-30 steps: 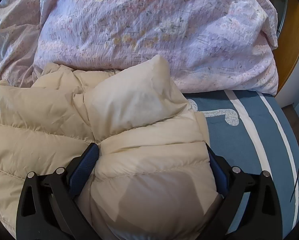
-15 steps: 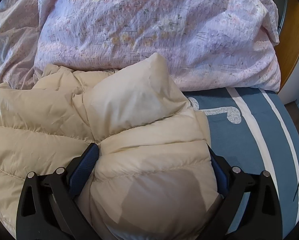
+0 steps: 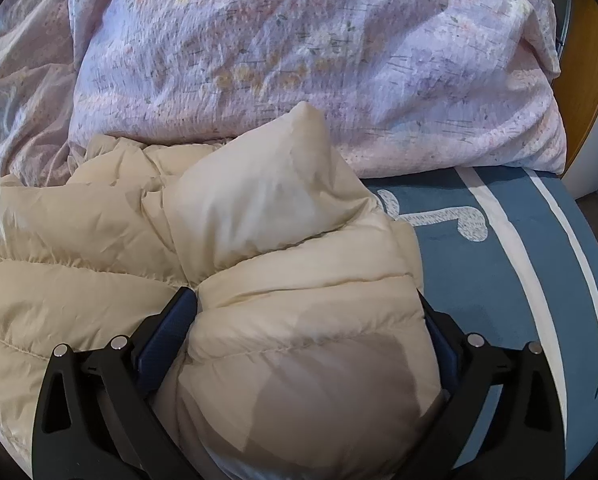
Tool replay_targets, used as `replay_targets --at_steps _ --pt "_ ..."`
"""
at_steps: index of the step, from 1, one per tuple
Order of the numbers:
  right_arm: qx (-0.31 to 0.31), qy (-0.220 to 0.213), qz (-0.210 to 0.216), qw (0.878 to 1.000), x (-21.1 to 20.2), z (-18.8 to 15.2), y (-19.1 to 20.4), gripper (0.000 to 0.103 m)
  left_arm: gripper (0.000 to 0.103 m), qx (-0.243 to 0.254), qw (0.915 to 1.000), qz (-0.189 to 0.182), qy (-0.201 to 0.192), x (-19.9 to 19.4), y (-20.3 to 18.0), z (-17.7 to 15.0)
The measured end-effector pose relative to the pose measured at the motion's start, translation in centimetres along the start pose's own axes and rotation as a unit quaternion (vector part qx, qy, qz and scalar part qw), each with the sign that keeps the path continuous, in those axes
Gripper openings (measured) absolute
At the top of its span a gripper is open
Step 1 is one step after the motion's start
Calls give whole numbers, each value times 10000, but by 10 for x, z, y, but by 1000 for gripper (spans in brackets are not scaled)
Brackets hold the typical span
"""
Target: Fold large clothes
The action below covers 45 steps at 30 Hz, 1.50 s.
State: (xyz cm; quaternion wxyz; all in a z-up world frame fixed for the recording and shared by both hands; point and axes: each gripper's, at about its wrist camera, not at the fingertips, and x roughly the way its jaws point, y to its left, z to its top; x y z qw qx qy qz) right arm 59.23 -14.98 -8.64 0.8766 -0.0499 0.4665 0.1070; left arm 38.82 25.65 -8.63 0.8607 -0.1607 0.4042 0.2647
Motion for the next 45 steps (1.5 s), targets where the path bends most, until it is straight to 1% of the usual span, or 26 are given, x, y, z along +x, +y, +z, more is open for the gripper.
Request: replay_targets --at_steps 3,5,6,8,10,13,15,16,19,20,21,24,25,26,28,33,34,35,36,38,39,40,41,43,44,45 --pt "37 121 145 9998 -8 1 -10 102 101 -91 9998 -136 56 -13 5 -2" --pt "48 129 354 9993 -22 0 -20 102 101 -234 9987 -445 44 -31 15 -5" --pt "61 107 444 9989 -31 -1 -26 102 101 -294 9981 -535 -5 -44 22 -8" --pt "155 43 541 9984 -50 -4 -44 102 101 -330 9979 -554 -107 -61 31 -12" --pt "318 86 712 9969 -61 -9 -64 102 101 -344 9979 -499 -226 -79 45 -18" --pt "601 325 996 9927 -65 -17 -87 102 101 -409 9973 -610 -95 -87 59 -26" --pt "715 486 1157 9895 -62 -25 -92 102 101 -430 9966 -708 50 -85 65 -32" --pt "747 578 1258 9875 -60 -28 -95 102 99 -427 9959 -781 131 -83 65 -35" --pt "854 765 1513 9818 -52 -43 -86 101 94 -475 9939 -932 340 -77 65 -45" --pt "891 802 1567 9803 -56 -45 -83 97 93 -521 9930 -972 417 -73 65 -47" --pt "927 836 1643 9785 -56 -48 -79 96 89 -563 9922 -1008 475 -71 67 -50" --pt "905 810 1808 9760 -59 -50 -74 86 82 -774 9877 -1223 599 -65 67 -53" --pt "908 828 1904 9740 -60 -50 -73 80 79 -843 9860 -1303 617 -64 67 -54" --pt "915 848 1976 9723 -60 -50 -71 77 79 -904 9842 -1380 635 -62 66 -54" --pt "957 884 2127 9684 -57 -47 -67 75 78 -983 9831 -1418 610 -61 65 -55" --pt "1178 864 2373 9604 -48 -39 -58 75 78 -1080 9822 -1427 571 -57 58 -51" --pt "1232 858 2421 9586 -47 -38 -57 72 78 -1121 9817 -1436 557 -56 57 -51" --pt "1275 867 2465 9568 -45 -37 -59 67 78 -1172 9810 -1448 540 -55 56 -50" --pt "1340 889 2533 9539 -42 -35 -59 64 77 -1205 9805 -1456 531 -55 57 -49" --pt "1471 950 2649 9482 -39 -36 -65 49 69 -1289 9788 -1501 523 -53 56 -47" --pt "1575 991 2727 9439 -38 -36 -67 46 62 -1326 9777 -1540 525 -52 57 -47" --pt "1662 1014 2788 9404 -37 -36 -69 40 57 -1366 9768 -1568 521 -52 57 -46" --pt "1705 1018 2815 9388 -36 -35 -69 36 55 -1412 9758 -1589 507 -52 57 -45" --pt "1801 1011 2835 9365 -38 -34 -71 31 41 -1453 9752 -1606 463 -53 57 -41" --pt "1828 1009 2839 9358 -39 -34 -71 28 38 -1480 9747 -1617 431 -54 57 -39" --pt "1850 1008 2845 9352 -40 -32 -70 26 31 -1508 9740 -1639 416 -55 57 -38"
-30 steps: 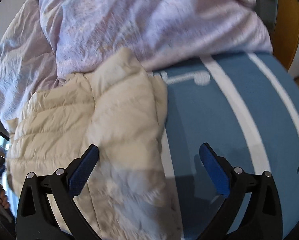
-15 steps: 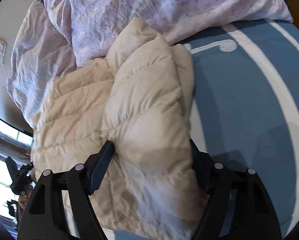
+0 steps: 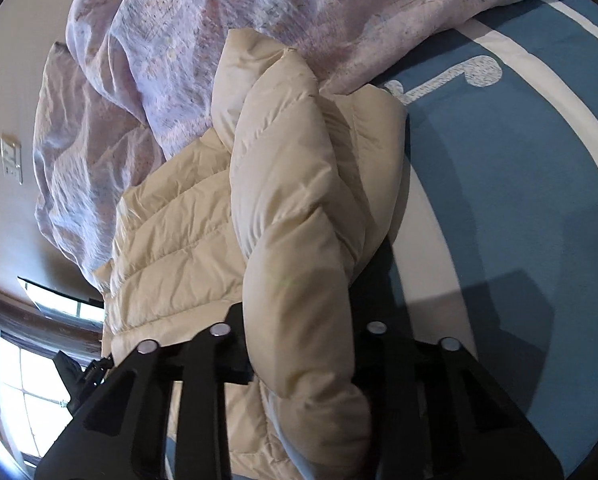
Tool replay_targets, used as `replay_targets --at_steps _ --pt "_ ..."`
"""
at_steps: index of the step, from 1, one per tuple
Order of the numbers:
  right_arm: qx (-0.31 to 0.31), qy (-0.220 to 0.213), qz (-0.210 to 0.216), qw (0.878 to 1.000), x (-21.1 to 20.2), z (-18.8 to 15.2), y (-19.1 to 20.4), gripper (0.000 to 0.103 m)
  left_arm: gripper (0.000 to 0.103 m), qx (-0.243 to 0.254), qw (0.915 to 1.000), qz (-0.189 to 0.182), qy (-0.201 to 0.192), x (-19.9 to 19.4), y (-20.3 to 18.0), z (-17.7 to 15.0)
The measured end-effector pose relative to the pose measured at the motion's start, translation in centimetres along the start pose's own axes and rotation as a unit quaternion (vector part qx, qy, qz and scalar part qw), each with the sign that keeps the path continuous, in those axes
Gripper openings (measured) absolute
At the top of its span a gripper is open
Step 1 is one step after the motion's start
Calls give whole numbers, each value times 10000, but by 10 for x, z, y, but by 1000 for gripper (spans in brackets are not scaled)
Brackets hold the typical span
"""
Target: Fold large clothes
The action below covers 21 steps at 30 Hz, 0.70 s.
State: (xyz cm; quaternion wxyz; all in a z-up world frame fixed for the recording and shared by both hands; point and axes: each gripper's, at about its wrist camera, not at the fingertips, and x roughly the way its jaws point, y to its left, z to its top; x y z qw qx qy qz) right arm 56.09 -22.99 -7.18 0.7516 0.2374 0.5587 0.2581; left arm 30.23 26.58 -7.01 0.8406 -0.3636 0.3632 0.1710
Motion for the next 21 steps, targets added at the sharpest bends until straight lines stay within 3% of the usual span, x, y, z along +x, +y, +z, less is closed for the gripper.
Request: replay_targets --at_steps 4,9,21 --pt "105 -21 111 9999 -3 1 7 20 20 -95 9999 -103 -62 -8 0 5" --pt "246 52 321 9992 -13 -9 6 18 18 -82 9997 -224 -52 -24 8 1" --pt "377 531 408 9970 -66 -93 10 18 18 3 9988 -486 112 -93 51 -55"
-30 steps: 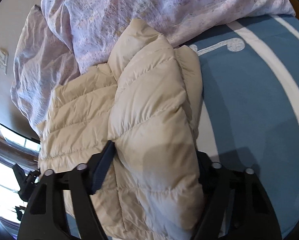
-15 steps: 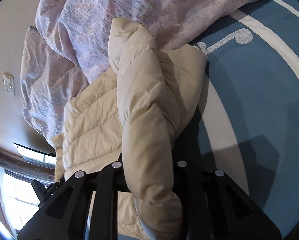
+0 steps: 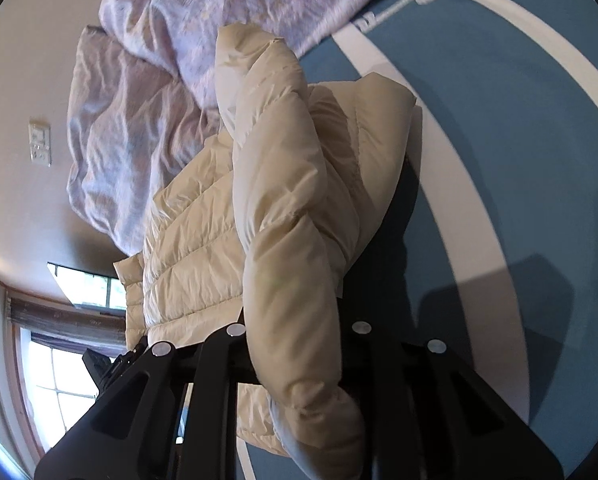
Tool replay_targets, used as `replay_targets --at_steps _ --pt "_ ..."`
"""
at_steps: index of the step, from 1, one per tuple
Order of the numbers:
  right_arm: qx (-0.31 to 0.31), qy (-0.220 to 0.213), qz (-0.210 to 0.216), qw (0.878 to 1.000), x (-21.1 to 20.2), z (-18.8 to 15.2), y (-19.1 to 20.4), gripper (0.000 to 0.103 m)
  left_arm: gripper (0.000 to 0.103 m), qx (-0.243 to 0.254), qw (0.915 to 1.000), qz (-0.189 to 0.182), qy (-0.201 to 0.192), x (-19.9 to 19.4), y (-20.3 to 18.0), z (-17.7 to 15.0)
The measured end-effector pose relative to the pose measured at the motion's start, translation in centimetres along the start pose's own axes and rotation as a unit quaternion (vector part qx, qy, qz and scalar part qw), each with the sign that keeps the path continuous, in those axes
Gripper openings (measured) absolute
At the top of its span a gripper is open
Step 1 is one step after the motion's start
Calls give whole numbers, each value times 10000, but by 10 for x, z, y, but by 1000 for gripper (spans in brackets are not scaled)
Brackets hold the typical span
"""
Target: Fold large clothes
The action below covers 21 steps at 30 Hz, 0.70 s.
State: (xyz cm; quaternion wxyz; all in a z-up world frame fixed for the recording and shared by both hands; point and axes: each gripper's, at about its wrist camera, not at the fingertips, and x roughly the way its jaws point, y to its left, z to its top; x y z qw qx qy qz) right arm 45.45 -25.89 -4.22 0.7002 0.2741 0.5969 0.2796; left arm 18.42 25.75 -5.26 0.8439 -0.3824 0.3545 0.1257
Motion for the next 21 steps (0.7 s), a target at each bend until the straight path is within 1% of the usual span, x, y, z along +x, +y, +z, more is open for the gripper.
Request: replay_targets --at_steps 4,7,9,10,12,13,14,16,17,19,21 --pt "-78 105 -17 9999 -7 -21 4 18 18 -67 10000 -56 30 -20 14 -18" --pt "-285 98 -164 9994 -9 -30 11 19 19 -83 9999 -61 38 -28 19 -26" --pt "-460 35 -331 9984 -9 -30 17 21 22 -79 10000 -30 51 -29 21 -27" --pt "-524 -2 -432 9977 -8 -30 19 25 24 -69 10000 21 54 -30 21 -29" --pt "-736 -120 -790 9941 -9 -29 25 34 30 -62 9998 158 62 -30 21 -31" --pt "-851 -219 -1054 9905 -9 -28 30 43 34 -66 9998 195 65 -29 20 -31" --pt "-956 -316 -1298 9864 -12 -28 33 48 37 -68 9996 275 64 -30 20 -32" --pt "-1147 -557 -1687 9774 -17 -27 41 54 55 -105 9992 385 70 -29 20 -32" --pt "-1214 -655 -1820 9736 -20 -27 42 58 59 -122 9991 408 72 -29 20 -32" --pt "-1552 -1163 -2362 9521 -31 -30 59 63 70 -147 9990 425 84 -28 20 -32" --pt "-1849 -1501 -2607 9356 -37 -38 75 64 74 -194 9988 445 115 -26 21 -32"
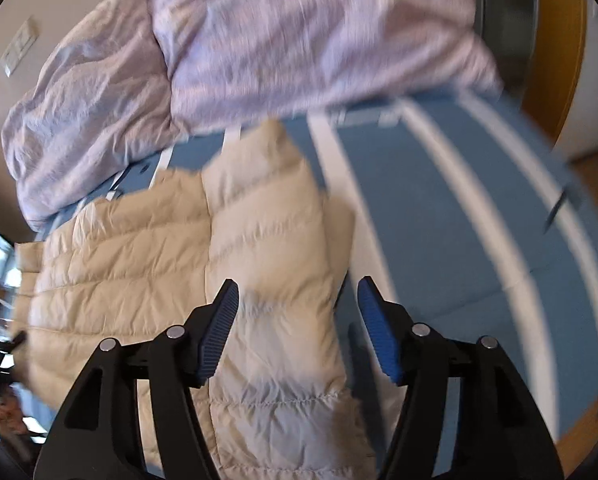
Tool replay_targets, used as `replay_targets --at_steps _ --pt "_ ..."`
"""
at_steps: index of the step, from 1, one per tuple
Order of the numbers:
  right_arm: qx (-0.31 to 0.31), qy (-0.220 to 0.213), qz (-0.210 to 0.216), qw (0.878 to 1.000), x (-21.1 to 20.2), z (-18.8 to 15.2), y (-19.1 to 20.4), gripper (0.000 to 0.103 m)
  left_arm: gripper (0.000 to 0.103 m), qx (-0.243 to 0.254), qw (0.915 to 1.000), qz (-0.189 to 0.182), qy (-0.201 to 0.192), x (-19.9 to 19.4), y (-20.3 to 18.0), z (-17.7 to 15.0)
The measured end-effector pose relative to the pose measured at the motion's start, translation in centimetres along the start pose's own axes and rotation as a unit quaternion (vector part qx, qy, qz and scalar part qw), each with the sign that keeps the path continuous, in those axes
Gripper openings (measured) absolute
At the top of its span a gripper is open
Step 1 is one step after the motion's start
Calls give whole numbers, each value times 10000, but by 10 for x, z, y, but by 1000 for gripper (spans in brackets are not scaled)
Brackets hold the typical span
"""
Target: Fold large clothes
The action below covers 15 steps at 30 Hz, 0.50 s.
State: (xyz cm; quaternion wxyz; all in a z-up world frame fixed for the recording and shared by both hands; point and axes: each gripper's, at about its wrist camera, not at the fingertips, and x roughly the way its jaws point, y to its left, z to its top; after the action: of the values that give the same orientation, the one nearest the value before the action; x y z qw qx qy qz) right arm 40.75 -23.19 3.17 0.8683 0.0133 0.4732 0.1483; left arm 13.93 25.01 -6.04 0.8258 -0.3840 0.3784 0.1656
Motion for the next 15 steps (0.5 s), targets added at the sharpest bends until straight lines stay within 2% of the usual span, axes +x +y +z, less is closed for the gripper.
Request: replay_targets --at_steps 2,3,9,13,15 --pt "-241 -191 107 9995 -8 -5 16 64 76 -56 10000 -25 32 2 1 1" --pt "-402 -203 304 9985 -11 -10 27 64 76 -103 9999 -34 38 3 2 1" --pt "-1297 32 978 9867 1 -50 95 61 73 -335 9993 -151 -21 5 7 4" --pt "-1520 237 1147 9814 13 -64 119 53 43 -401 9986 -339 -62 3 8 5" --pt "-1542 300 1139 9810 18 -69 126 52 35 -376 9986 -356 -106 1 7 4"
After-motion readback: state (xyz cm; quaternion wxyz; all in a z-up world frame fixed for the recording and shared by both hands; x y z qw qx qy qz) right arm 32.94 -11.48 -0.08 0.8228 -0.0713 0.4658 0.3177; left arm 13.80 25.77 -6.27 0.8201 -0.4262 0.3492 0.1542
